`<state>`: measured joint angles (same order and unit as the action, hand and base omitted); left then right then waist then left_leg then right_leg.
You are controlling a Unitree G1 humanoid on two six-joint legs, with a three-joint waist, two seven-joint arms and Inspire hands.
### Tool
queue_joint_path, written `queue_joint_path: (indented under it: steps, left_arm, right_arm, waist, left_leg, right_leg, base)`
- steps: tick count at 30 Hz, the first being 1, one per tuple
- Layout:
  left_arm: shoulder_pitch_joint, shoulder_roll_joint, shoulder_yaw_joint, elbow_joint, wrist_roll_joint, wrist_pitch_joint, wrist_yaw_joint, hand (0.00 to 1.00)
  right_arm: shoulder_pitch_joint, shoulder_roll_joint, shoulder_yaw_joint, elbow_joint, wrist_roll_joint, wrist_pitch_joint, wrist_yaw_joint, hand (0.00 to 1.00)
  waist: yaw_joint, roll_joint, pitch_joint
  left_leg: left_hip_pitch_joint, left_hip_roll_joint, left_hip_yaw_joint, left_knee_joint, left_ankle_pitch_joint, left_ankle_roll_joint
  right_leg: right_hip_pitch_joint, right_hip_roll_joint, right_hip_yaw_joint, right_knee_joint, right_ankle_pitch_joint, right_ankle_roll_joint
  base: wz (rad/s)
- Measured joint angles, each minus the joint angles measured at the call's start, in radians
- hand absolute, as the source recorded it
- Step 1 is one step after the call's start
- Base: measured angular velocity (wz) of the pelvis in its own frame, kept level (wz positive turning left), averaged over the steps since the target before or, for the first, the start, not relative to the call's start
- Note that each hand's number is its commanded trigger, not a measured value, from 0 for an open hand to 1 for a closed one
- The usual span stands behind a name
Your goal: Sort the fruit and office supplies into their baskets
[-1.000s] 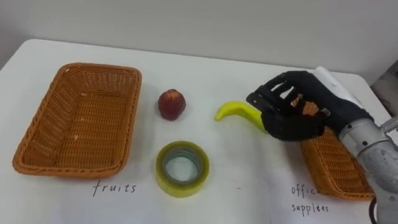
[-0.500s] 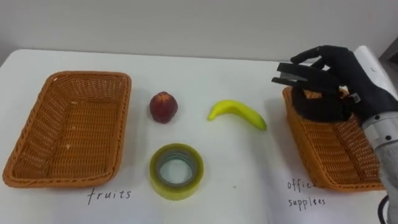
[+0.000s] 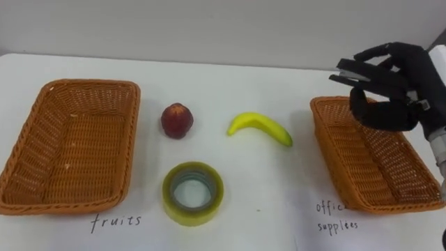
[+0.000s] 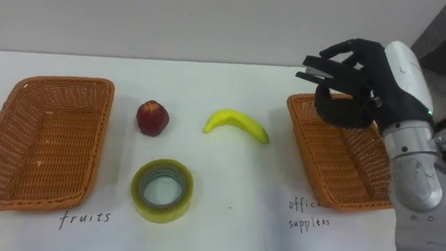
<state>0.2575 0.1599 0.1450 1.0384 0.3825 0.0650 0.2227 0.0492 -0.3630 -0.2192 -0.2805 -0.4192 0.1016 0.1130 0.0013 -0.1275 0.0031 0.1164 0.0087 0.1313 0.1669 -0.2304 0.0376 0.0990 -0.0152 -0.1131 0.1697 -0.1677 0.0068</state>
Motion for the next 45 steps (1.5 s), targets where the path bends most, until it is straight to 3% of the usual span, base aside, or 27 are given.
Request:
queue_joint_path:
  steps: [7, 14, 24, 40, 41, 42, 43, 45]
  left_arm:
    - [-0.005, 0.004, 0.01, -0.012, 0.003, 0.005, -0.016, 0.0]
    - [-0.003, 0.008, 0.01, -0.019, 0.003, 0.024, -0.017, 0.0]
    - [-0.001, 0.014, 0.008, -0.02, 0.003, 0.023, -0.017, 0.0]
    - [0.002, 0.015, 0.008, -0.049, 0.003, 0.039, -0.017, 0.0]
    - [0.002, 0.015, 0.008, -0.05, 0.003, 0.039, -0.017, 0.0]
    - [0.003, 0.016, 0.008, -0.051, 0.003, 0.039, -0.017, 0.0]
    - [0.005, 0.016, 0.008, -0.051, 0.003, 0.039, -0.017, 0.0]
    - [0.009, 0.016, 0.007, -0.063, 0.003, 0.039, -0.017, 0.0]
  right_arm:
    - [0.021, 0.0, 0.0, 0.077, -0.009, 0.002, 0.0, 1.0]
    - [0.035, 0.0, 0.001, 0.118, -0.008, 0.02, 0.0, 1.0]
    - [0.069, 0.001, 0.007, 0.22, -0.019, 0.022, 0.0, 1.0]
    - [0.088, 0.001, 0.011, 0.237, -0.085, 0.036, 0.043, 1.0]
    - [0.088, 0.001, 0.011, 0.237, -0.091, 0.042, 0.044, 0.92]
    - [0.088, 0.001, 0.01, 0.239, -0.097, 0.043, 0.044, 0.31]
    - [0.088, 0.001, 0.01, 0.24, -0.097, 0.044, 0.044, 0.0]
    - [0.088, 0.001, 0.01, 0.242, -0.097, 0.045, 0.044, 0.0]
  waist:
    - [0.002, 0.008, 0.005]
    - [-0.001, 0.026, -0.0042]
    - [0.005, 0.002, 0.0006]
    - [0.001, 0.005, -0.0012]
    - [0.001, 0.006, -0.0016]
    - [0.001, 0.005, -0.0019]
    - [0.001, 0.005, -0.0021]
    - [0.001, 0.005, -0.0024]
  left_leg:
    - [0.0, 0.001, 0.004, 0.0, 0.0, 0.0]
    - [0.004, 0.001, 0.006, 0.0, 0.0, 0.0]
    - [0.008, 0.001, 0.006, -0.001, 0.0, 0.0]
    - [-0.001, 0.002, 0.026, -0.001, 0.0, 0.0]
    - [0.0, 0.002, 0.026, -0.001, 0.0, 0.0]
    - [0.001, 0.002, 0.026, -0.001, 0.0, 0.0]
    - [0.001, 0.002, 0.026, -0.001, 0.0, 0.0]
    - [0.001, 0.002, 0.026, -0.001, 0.0, 0.0]
  right_leg:
    - [-0.003, 0.0, 0.005, 0.0, 0.0, 0.0]
    - [0.001, 0.0, 0.005, 0.0, 0.0, 0.0]
    - [0.002, 0.0, 0.006, 0.003, 0.0, 0.0]
    - [-0.019, -0.001, 0.01, 0.016, 0.0, 0.0]
    - [-0.018, -0.001, 0.01, 0.016, 0.0, 0.0]
    - [-0.018, -0.001, 0.009, 0.016, 0.0, 0.0]
    - [-0.018, -0.001, 0.009, 0.016, 0.0, 0.0]
    - [-0.017, -0.001, 0.009, 0.016, 0.0, 0.0]
  base:
    - [-0.02]
    - [0.0]
    - [0.0]
    - [-0.03]
    - [0.0]
    - [0.0]
    - [0.0]
    - [0.0]
